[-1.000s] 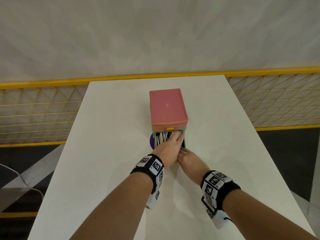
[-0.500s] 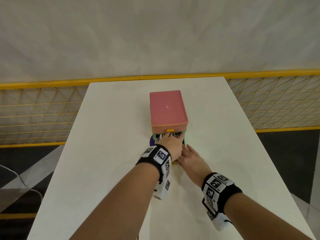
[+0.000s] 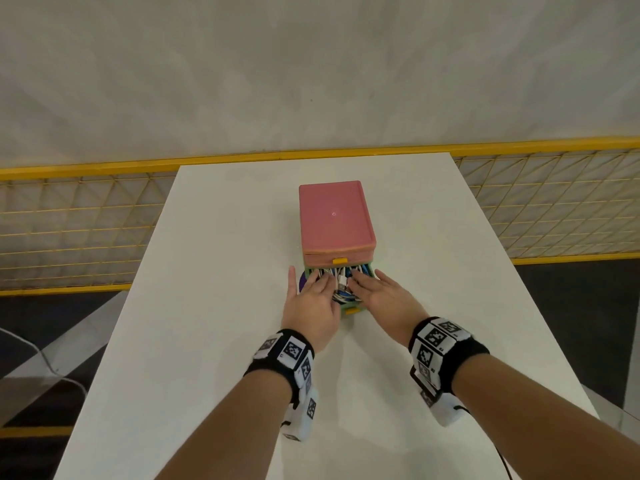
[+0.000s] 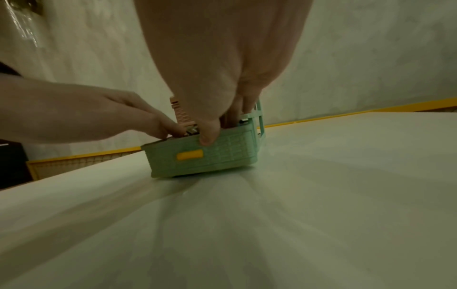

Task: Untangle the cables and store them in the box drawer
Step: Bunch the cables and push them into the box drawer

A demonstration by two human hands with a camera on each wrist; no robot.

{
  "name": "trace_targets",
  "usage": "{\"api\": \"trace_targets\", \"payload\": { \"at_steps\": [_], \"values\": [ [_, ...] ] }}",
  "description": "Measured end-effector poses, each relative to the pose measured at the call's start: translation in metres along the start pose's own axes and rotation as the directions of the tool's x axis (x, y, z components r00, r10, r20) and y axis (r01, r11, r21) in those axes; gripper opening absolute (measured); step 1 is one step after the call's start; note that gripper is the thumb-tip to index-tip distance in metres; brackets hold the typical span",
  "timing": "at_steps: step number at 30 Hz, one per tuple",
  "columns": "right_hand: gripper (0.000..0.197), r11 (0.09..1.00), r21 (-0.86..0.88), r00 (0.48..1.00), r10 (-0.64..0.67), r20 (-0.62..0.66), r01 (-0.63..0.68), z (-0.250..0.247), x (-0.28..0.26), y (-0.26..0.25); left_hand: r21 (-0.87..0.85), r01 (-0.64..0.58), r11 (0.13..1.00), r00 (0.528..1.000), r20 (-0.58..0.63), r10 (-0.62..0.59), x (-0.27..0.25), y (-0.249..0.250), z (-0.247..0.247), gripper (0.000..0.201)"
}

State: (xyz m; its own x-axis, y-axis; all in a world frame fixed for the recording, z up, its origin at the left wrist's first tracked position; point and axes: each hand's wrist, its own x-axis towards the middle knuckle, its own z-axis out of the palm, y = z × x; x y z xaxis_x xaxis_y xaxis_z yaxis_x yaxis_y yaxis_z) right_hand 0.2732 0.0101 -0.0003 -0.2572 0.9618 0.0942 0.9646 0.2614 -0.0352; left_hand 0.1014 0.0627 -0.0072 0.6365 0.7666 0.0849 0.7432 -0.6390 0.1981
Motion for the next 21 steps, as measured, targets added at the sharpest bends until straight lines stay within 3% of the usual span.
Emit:
{"api": "trace_targets", "payload": {
  "at_steps": [2,4,8,10,12,14,18,21],
  "values": [
    [0.056,0.996,0.091,1.000,0.025,-0.008,-0.024,-0.005,-0.003,-0.007,0.111,0.034,0.993,0.993,0.104,-0.046,-0.001,0.001,-0.004,0.074],
    [0.054,0.980,0.181,0.995,0.073,0.065,-0.084,-0.010,-0.004,-0.015,0.181,0.017,0.983,0.982,0.183,-0.050,-0.002,0.000,-0.007,0.082],
    [0.056,0.967,0.186,0.969,0.133,0.207,-0.172,-0.015,-0.001,-0.016,0.177,0.014,0.984,0.988,0.148,-0.040,0.003,-0.004,-0.004,0.053],
    [0.059,0.961,0.190,0.964,0.157,0.217,-0.199,-0.016,0.002,-0.017,0.099,0.000,0.995,1.000,0.026,-0.003,0.003,-0.005,0.001,0.055],
    [0.062,0.959,0.186,0.959,0.168,0.230,-0.213,-0.016,0.004,-0.016,0.075,-0.071,0.995,0.997,-0.010,0.072,0.002,-0.009,0.013,0.063],
    [0.061,0.960,0.174,0.956,0.173,0.239,-0.218,-0.015,0.006,-0.017,0.156,-0.119,0.981,0.993,0.034,0.115,-0.002,-0.010,0.018,0.058],
    [0.056,0.961,0.174,0.961,0.179,0.211,-0.217,-0.015,0.010,-0.018,0.337,-0.073,0.939,0.974,0.227,-0.006,0.003,0.000,-0.006,0.058],
    [0.046,0.954,0.187,0.963,0.200,0.179,-0.233,-0.016,0.010,-0.018,0.415,-0.067,0.908,0.963,0.266,-0.050,0.013,0.008,-0.018,0.058]
  ]
}}
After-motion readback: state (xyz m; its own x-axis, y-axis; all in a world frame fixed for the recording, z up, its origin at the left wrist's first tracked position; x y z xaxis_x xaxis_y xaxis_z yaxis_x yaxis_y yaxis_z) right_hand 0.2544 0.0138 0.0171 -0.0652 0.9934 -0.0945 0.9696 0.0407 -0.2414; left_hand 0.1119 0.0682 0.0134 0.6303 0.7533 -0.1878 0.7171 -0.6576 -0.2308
